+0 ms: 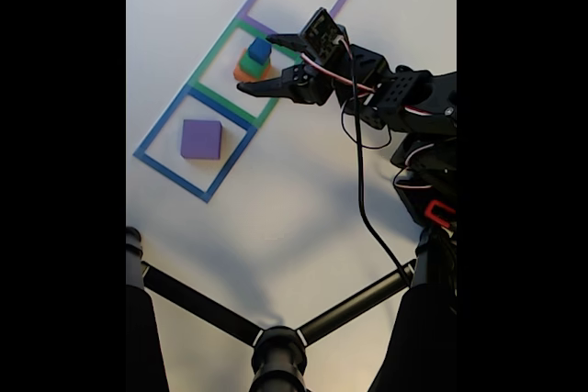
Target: Tower of hanoi
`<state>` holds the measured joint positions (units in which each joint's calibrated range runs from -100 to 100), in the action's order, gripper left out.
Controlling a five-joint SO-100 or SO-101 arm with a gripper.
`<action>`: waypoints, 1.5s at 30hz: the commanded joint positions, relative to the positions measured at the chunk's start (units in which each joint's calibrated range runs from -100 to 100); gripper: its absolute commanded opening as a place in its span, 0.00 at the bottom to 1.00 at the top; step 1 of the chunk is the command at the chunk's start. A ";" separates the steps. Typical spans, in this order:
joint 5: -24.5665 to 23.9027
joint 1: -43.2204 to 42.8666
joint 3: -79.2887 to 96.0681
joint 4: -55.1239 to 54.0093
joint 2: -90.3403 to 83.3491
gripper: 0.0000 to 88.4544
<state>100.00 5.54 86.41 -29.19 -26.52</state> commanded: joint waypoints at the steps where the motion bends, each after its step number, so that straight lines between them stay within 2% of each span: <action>1: 0.00 -0.47 -3.59 -1.69 1.28 0.35; 22: 0.00 0.75 -4.95 -2.66 4.41 0.32; 45: 0.00 0.06 -5.86 -5.66 8.09 0.20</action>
<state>100.00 5.54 82.72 -33.01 -18.79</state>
